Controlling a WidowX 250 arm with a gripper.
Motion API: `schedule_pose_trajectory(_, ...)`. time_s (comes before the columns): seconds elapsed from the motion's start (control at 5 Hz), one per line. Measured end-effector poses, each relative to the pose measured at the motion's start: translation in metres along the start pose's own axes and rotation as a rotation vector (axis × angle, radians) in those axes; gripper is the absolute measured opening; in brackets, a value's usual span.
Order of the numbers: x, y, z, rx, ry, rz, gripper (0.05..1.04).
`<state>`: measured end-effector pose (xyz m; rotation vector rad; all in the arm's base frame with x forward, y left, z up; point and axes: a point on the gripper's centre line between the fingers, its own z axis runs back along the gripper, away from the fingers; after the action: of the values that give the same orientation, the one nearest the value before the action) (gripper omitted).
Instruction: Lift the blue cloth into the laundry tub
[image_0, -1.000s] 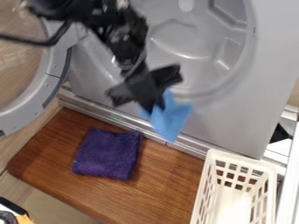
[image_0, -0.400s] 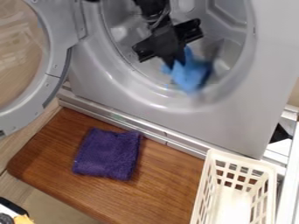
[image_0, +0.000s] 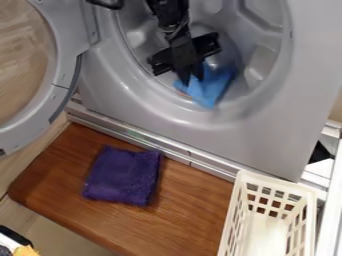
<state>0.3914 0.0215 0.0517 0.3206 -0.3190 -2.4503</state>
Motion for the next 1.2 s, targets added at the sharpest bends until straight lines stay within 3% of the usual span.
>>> schedule_pose_trajectory(0.4,0.010,-0.005,-0.006,-0.009,-0.028,0.005,0.913)
schedule_pose_trajectory(0.6,0.013,-0.005,0.000,0.000,-0.024,0.008,1.012)
schedule_pose_trajectory(0.8,0.014,-0.004,0.002,0.005,-0.034,0.016,1.009)
schedule_pose_trajectory(1.2,0.013,-0.009,0.034,-0.040,-0.023,0.000,1.001)
